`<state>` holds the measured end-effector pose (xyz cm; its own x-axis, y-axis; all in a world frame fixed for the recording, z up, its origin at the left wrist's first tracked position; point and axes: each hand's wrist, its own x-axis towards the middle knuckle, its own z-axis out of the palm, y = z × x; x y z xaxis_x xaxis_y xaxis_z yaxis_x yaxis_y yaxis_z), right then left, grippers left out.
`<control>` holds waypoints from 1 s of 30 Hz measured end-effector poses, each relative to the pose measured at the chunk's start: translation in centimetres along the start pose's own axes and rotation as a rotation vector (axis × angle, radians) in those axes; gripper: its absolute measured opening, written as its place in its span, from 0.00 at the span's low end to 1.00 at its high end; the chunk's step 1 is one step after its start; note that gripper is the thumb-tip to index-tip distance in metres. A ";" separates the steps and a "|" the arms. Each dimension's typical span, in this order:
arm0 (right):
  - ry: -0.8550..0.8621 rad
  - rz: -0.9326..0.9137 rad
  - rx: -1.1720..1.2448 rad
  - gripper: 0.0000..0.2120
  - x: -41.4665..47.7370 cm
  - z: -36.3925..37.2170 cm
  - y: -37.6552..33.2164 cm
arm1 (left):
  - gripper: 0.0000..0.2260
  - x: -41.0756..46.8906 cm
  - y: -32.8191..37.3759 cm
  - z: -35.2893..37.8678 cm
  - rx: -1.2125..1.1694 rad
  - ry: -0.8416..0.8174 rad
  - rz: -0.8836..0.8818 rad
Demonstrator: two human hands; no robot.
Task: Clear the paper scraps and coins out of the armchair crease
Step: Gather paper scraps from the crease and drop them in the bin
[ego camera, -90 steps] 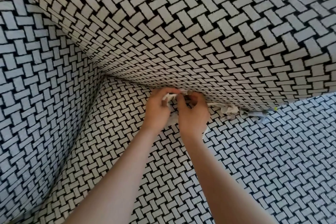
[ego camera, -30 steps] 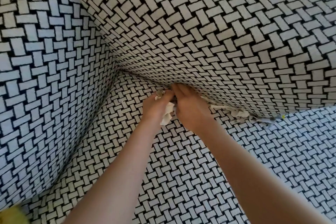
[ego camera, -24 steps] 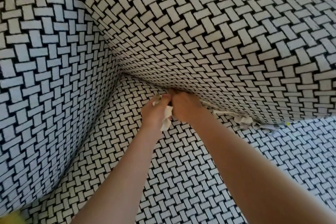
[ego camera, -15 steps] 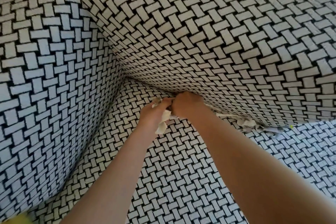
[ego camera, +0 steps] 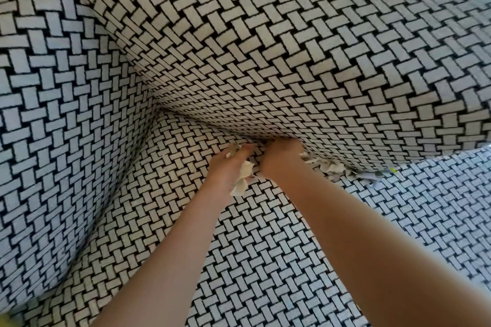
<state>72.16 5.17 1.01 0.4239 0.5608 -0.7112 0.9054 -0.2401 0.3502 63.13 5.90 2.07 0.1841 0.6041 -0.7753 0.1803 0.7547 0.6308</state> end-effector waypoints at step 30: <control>0.442 0.033 0.592 0.15 -4.8 9.2 9.5 | 0.03 -1.0 -3.0 5.7 0.157 0.012 0.135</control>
<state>78.94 -7.07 2.16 0.5148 0.7824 -0.3505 0.8073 -0.5800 -0.1089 67.96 1.57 1.07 0.2057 0.7004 -0.6835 0.3033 0.6184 0.7250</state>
